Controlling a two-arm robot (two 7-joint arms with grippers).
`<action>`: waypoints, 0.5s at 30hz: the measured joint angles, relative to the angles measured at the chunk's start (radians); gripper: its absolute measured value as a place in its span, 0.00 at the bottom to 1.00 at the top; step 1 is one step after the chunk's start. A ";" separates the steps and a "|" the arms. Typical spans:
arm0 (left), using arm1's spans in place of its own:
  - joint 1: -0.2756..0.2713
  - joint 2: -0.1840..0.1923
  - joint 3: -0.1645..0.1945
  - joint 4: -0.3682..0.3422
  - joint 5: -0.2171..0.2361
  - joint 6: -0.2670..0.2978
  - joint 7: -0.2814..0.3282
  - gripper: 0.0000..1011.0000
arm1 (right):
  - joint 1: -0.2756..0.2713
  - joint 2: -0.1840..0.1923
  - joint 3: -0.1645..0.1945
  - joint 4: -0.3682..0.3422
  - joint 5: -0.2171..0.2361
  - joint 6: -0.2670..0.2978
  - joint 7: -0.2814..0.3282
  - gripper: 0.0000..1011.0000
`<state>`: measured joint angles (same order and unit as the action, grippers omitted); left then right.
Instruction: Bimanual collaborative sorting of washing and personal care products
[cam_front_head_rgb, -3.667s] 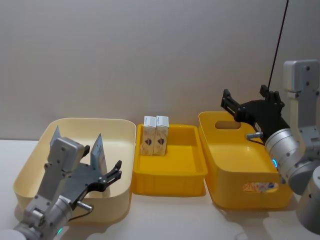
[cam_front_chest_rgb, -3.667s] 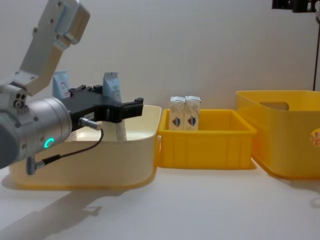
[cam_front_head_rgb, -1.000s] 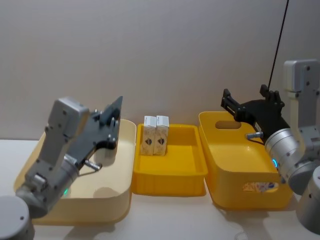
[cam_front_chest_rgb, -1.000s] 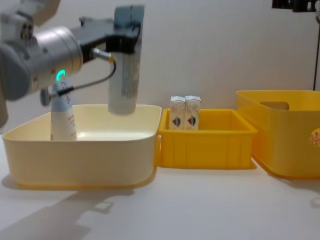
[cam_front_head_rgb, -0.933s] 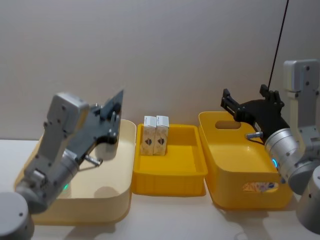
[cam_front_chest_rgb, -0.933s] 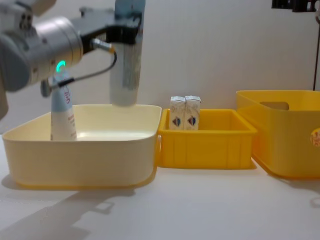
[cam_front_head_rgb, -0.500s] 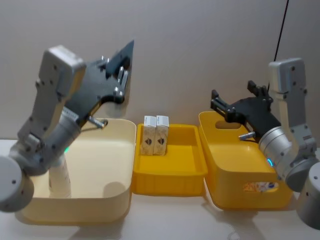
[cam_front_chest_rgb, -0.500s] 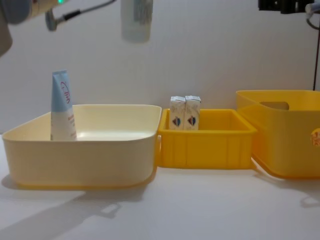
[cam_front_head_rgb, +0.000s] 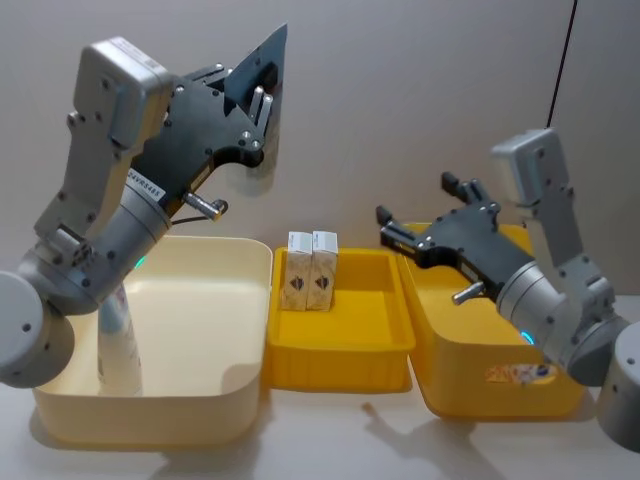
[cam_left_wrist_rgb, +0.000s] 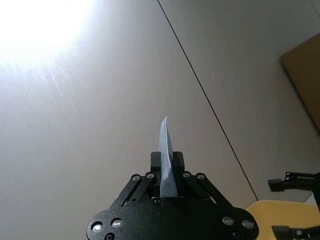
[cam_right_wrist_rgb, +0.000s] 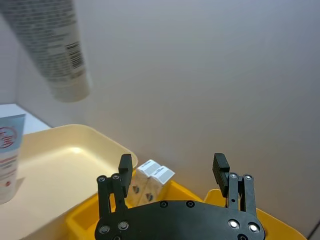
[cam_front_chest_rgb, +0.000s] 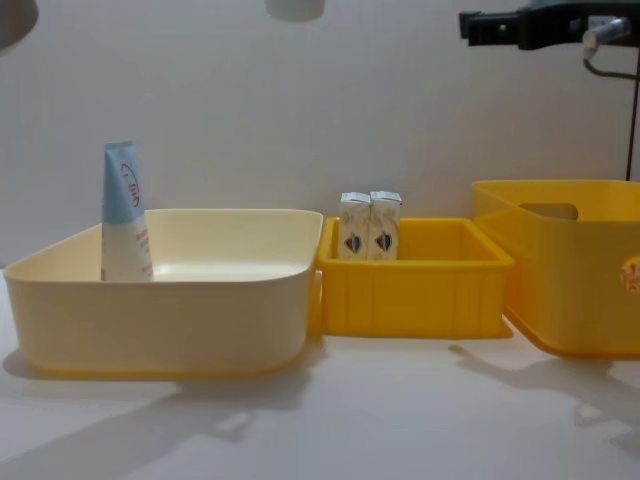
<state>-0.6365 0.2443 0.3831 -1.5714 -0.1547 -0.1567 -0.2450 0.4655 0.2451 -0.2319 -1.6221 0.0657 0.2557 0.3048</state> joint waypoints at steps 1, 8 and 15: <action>0.000 -0.001 0.000 0.000 -0.001 0.000 -0.001 0.14 | 0.003 0.010 -0.007 0.002 0.004 -0.002 0.019 0.99; 0.009 -0.010 -0.004 -0.005 -0.006 0.004 -0.006 0.14 | 0.017 0.048 -0.038 0.011 0.028 -0.009 0.112 0.99; 0.026 -0.021 -0.007 -0.012 -0.013 0.011 -0.010 0.14 | 0.031 0.075 -0.056 0.024 0.051 -0.028 0.178 0.99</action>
<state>-0.6103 0.2235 0.3763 -1.5836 -0.1677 -0.1453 -0.2552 0.4963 0.3196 -0.2879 -1.5976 0.1170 0.2277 0.4825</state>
